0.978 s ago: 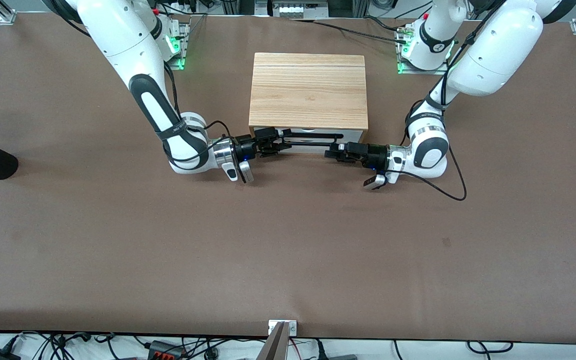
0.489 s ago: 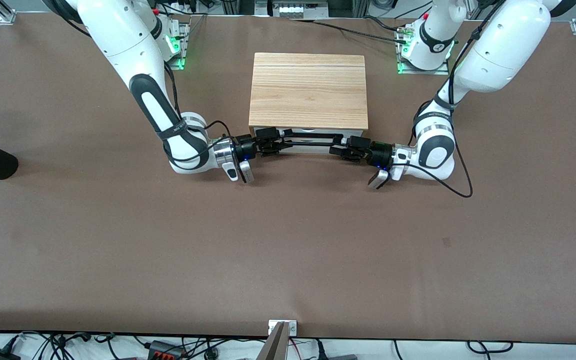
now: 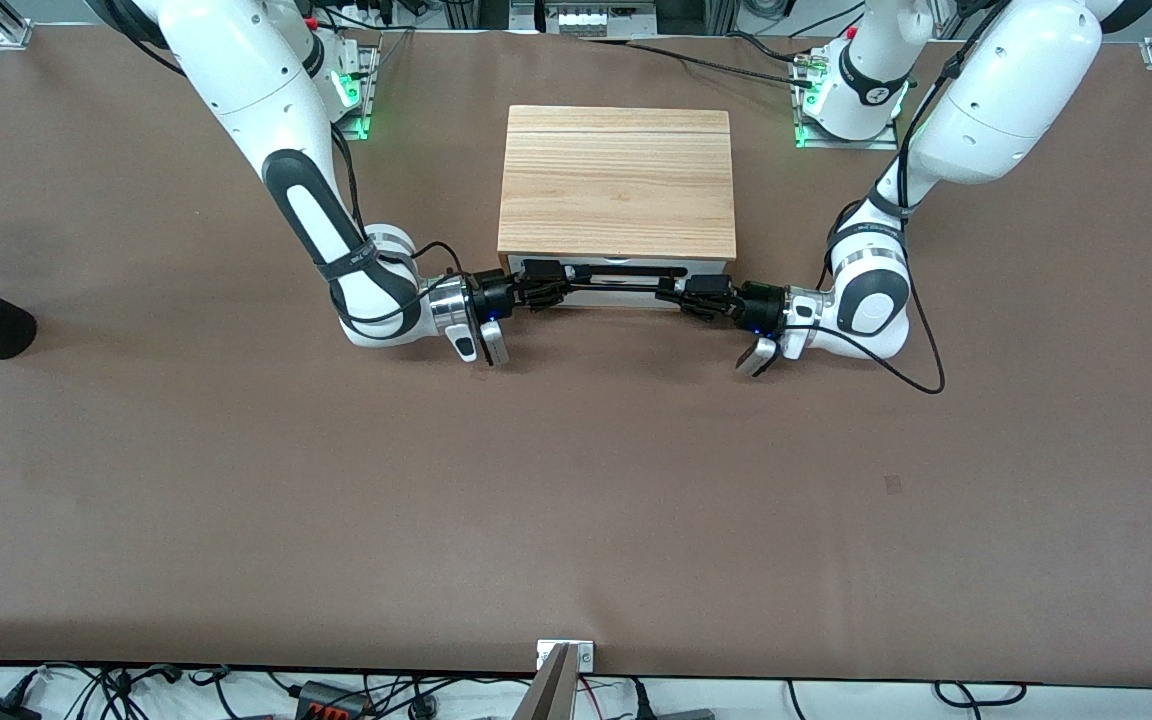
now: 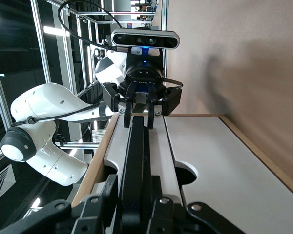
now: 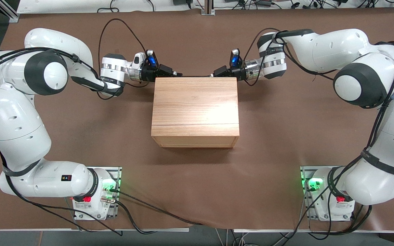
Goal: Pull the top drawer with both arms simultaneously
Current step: 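Close the right gripper and the left gripper on the black handle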
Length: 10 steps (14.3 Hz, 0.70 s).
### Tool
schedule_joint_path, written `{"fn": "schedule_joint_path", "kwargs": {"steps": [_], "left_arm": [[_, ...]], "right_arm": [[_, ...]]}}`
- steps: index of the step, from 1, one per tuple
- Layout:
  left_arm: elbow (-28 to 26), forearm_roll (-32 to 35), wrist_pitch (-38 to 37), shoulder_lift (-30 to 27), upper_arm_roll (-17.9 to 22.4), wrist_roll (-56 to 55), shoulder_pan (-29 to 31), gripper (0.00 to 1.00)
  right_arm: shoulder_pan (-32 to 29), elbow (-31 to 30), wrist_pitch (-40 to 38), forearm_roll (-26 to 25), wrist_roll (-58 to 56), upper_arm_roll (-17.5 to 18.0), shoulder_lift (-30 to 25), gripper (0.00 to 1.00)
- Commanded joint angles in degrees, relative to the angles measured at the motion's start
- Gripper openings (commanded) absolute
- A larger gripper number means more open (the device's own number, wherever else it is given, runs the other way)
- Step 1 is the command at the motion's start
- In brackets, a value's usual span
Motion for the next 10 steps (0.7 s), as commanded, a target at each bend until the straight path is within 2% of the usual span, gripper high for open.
{"fn": "schedule_joint_path", "kwargs": {"steps": [1, 2, 3, 6, 8, 10], "left_arm": [[-1.9, 0.6, 0.6, -2.0, -0.4, 1.3, 0.0, 0.31], [-2.5, 0.1, 0.5, -1.9, -0.5, 1.3, 0.0, 0.33], [-2.5, 0.1, 0.6, -2.0, -0.5, 1.3, -0.1, 0.31], [-2.5, 0.0, 0.6, -2.0, -0.5, 2.1, -0.2, 0.22], [-2.5, 0.0, 0.6, -2.0, -0.5, 2.1, -0.2, 0.09], [-2.5, -0.2, 0.6, -1.7, -0.5, 2.1, 0.0, 0.05]], "right_arm": [[0.0, -0.6, -1.0, 0.7, -1.1, 0.4, -1.0, 0.20], [0.0, -0.6, -1.0, 0.7, -1.8, 0.4, -1.0, 0.14], [0.0, -0.6, -1.0, 0.7, -2.7, 0.4, -0.7, 0.14], [0.0, -0.5, -1.0, 0.7, -4.8, 0.4, 0.0, 0.09], [0.0, -0.4, -1.0, 0.8, -4.8, 0.4, 0.0, 0.06], [0.0, 0.0, -0.9, 0.9, -4.8, 0.4, 0.2, 0.06]]}}
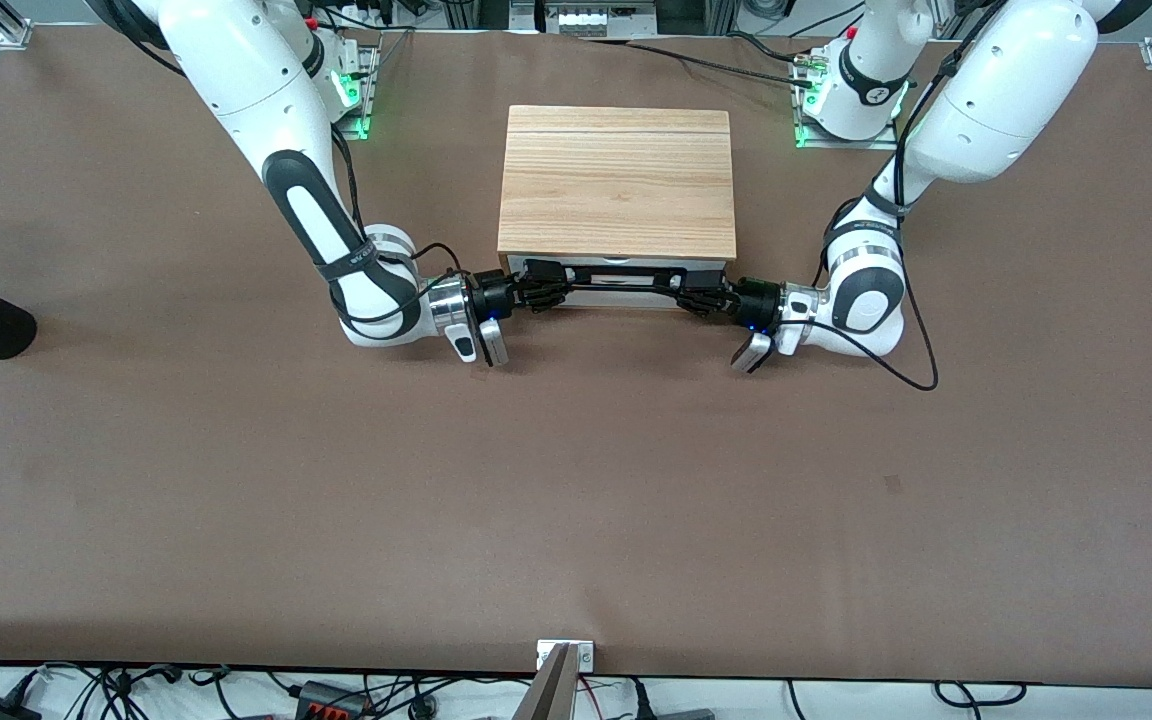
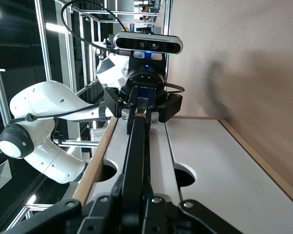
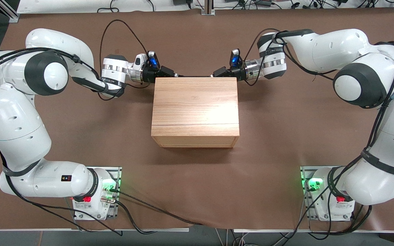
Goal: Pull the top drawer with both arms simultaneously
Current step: 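Close the right gripper and the left gripper on the black handle, then pull the handle outward with both grippers to slide the drawer open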
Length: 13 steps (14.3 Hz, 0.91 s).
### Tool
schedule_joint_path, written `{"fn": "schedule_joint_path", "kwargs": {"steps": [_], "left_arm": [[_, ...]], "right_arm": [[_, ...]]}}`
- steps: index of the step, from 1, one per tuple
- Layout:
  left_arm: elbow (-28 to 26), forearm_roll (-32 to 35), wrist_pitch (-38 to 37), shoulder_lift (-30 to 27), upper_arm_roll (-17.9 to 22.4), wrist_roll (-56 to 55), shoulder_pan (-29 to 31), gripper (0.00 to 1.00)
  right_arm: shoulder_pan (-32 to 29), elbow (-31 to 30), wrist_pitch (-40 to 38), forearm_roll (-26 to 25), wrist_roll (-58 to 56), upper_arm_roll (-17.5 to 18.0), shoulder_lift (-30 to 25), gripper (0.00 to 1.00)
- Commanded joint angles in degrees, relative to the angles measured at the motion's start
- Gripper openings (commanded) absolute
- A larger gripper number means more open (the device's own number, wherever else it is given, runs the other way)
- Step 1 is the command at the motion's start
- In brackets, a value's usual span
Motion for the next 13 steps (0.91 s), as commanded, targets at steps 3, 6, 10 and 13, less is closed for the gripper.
{"fn": "schedule_joint_path", "kwargs": {"steps": [3, 6, 10, 13], "left_arm": [[-1.5, -2.8, 0.6, 0.1, -0.2, 1.3, 0.4, 0.05], [-0.6, -5.1, 0.7, 0.6, -0.1, 1.1, 0.1, 0.04], [2.6, -5.7, 1.9, 1.4, 0.4, 0.6, 0.1, 0.03], [6.4, -5.9, 3.7, 2.3, 0.6, 0.6, 0.2, 0.03]], "right_arm": [[-0.1, 0.6, -0.8, 0.7, -2.4, 0.5, 0.3, 0.05], [-0.2, 3.1, -0.7, 0.8, -2.3, 0.5, 2.3, 0.05], [-0.4, 9.2, -0.7, 0.6, 0.2, 0.3, 5.0, 0.05], [-0.4, 13.0, -0.6, 0.5, 1.8, 0.2, 7.0, 0.05]]}}
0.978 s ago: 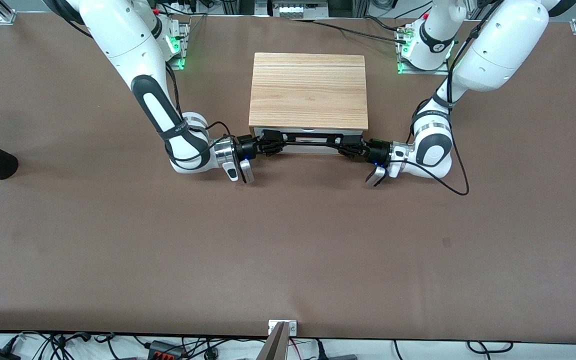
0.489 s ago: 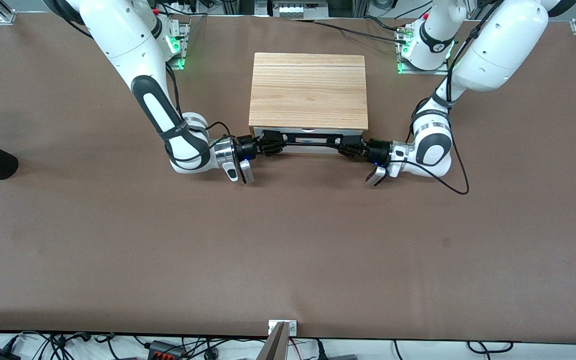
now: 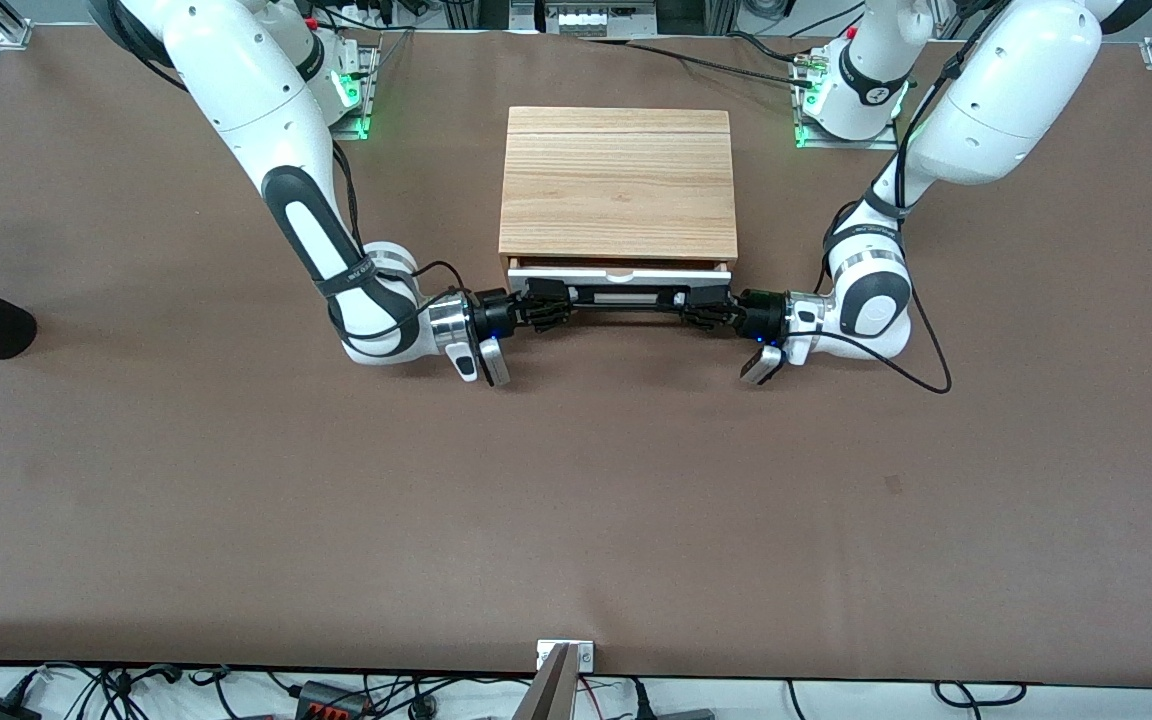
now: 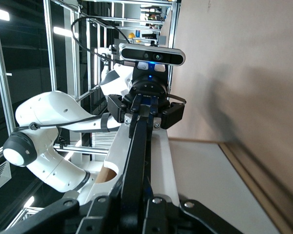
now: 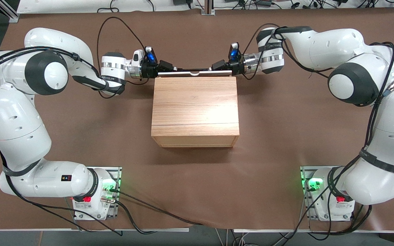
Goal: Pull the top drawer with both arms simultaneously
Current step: 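Pull the handle outward with both grippers to slide the drawer open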
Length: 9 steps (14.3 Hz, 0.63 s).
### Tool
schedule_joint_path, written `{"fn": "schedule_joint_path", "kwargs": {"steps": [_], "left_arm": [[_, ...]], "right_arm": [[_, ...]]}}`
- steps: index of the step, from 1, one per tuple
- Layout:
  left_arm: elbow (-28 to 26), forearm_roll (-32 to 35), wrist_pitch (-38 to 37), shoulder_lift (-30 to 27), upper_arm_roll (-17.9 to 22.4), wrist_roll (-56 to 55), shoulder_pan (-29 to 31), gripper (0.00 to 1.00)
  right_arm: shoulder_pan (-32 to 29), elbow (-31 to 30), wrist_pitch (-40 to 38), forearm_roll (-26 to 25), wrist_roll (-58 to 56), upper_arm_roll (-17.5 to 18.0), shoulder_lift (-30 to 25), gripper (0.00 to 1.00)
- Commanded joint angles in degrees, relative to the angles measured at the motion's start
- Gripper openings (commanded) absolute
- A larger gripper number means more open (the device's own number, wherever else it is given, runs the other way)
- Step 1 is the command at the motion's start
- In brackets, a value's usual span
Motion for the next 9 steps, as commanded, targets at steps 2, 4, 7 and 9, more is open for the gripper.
{"fn": "schedule_joint_path", "kwargs": {"steps": [2, 4, 7, 9], "left_arm": [[5.6, -2.2, 2.7, 2.0, 0.0, 0.6, 0.7, 0.03], [6.7, -2.1, 2.8, 2.4, 0.0, 0.7, 1.7, 0.03], [7.9, -2.3, 3.1, 2.5, 0.1, 0.9, 2.0, 0.03], [8.4, -2.2, 3.7, 2.5, 0.1, 0.9, 2.6, 0.03]], "right_arm": [[0.0, 6.8, -0.4, 0.3, 1.3, 0.4, 4.2, 0.05], [0.0, 8.6, -0.4, 0.0, 1.3, 0.2, 5.8, 0.05], [0.1, 12.1, -0.4, 0.0, 1.4, -0.9, 7.8, 0.05], [0.1, 14.9, -0.4, 0.0, 2.2, -0.9, 9.3, 0.05]]}}
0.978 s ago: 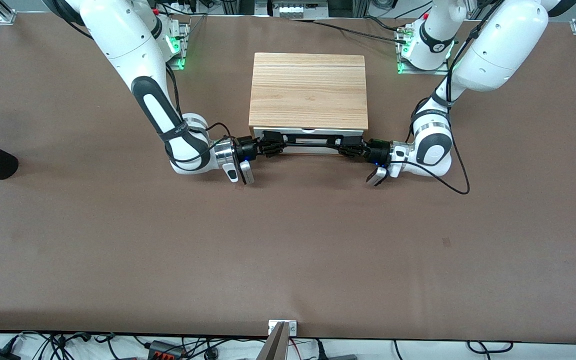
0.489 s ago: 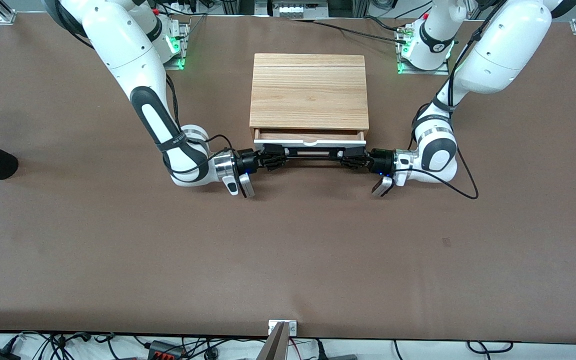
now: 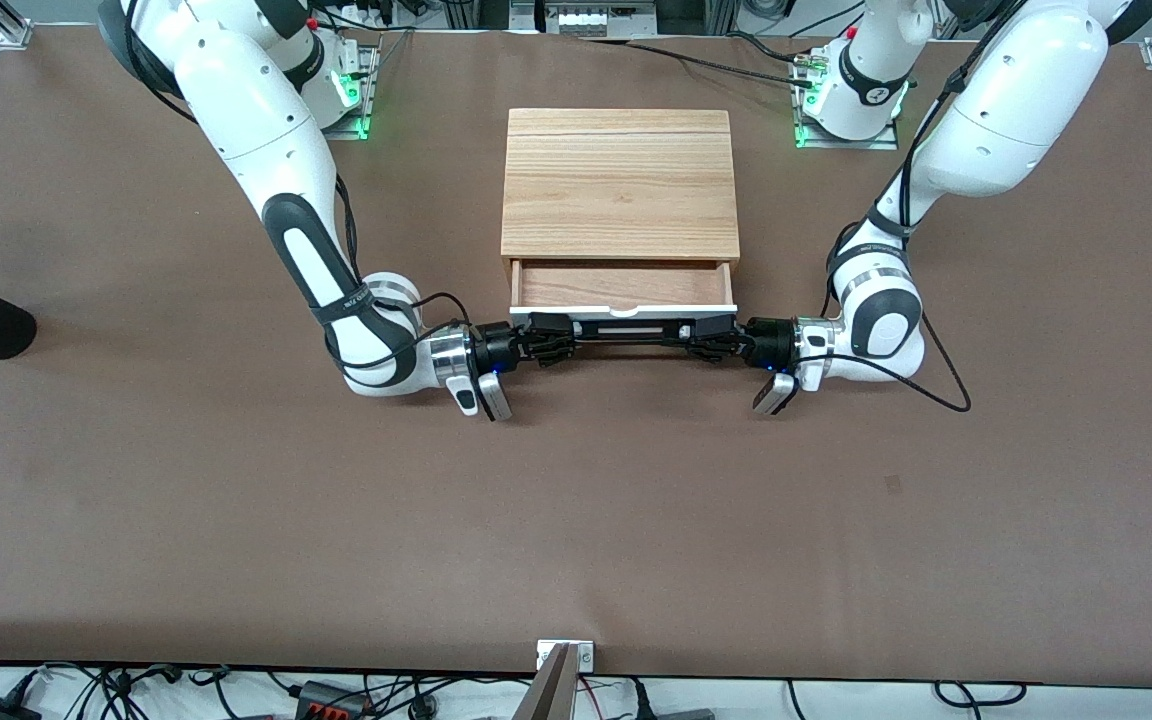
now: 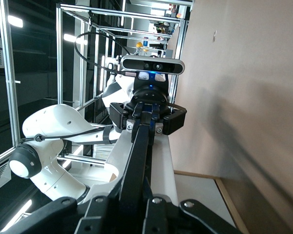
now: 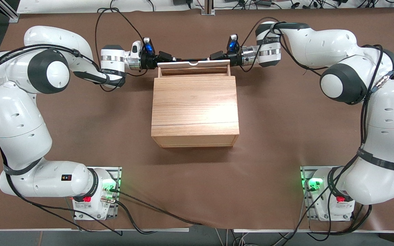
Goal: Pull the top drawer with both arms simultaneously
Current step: 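Pull the handle outward with both grippers to slide the drawer open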
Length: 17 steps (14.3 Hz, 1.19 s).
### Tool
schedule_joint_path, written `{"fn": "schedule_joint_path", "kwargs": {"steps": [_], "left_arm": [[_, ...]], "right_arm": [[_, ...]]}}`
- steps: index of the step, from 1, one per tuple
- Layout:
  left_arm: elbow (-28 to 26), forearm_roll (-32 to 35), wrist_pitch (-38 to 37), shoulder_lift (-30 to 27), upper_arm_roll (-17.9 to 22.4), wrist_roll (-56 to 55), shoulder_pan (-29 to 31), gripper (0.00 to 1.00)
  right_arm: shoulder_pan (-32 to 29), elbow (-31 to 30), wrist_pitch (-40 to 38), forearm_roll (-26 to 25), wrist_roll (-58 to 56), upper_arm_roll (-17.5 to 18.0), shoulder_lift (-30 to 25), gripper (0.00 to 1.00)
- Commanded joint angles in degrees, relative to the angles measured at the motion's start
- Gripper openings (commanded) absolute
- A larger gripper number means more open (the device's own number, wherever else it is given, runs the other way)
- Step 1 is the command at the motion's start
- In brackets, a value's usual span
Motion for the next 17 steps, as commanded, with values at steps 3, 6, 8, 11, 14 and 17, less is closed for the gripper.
{"fn": "schedule_joint_path", "kwargs": {"steps": [3, 6, 8, 11, 14, 17], "left_arm": [[3.6, -2.4, 1.5, 0.7, 0.1, 1.4, 1.9, 0.03], [3.8, -2.5, 2.1, 0.7, 0.1, 1.0, 1.8, 0.10], [3.8, -2.4, 2.1, 0.7, 0.1, 0.8, 1.8, 0.22], [4.6, -2.3, 2.0, 0.7, 0.1, 0.8, 1.8, 1.00], [6.9, -1.5, 2.0, 0.7, 0.1, -2.0, 1.8, 1.00], [8.0, -1.3, 2.1, 0.7, 0.3, -1.8, 1.4, 1.00]], "right_arm": [[0.3, 7.2, 0.2, -0.1, 1.5, -0.6, 4.8, 0.05], [0.6, 7.8, 1.5, -0.1, 2.7, -0.6, 5.1, 0.05], [0.6, 7.8, 1.6, -0.1, 2.7, -0.6, 5.0, 0.06], [0.7, 7.8, 1.9, 0.0, 2.8, -0.6, 5.0, 1.00], [0.7, 7.8, 1.9, 0.0, 2.9, -0.6, 4.9, 1.00], [0.7, 7.8, 1.9, 0.0, 3.6, -0.6, 4.9, 1.00]]}}
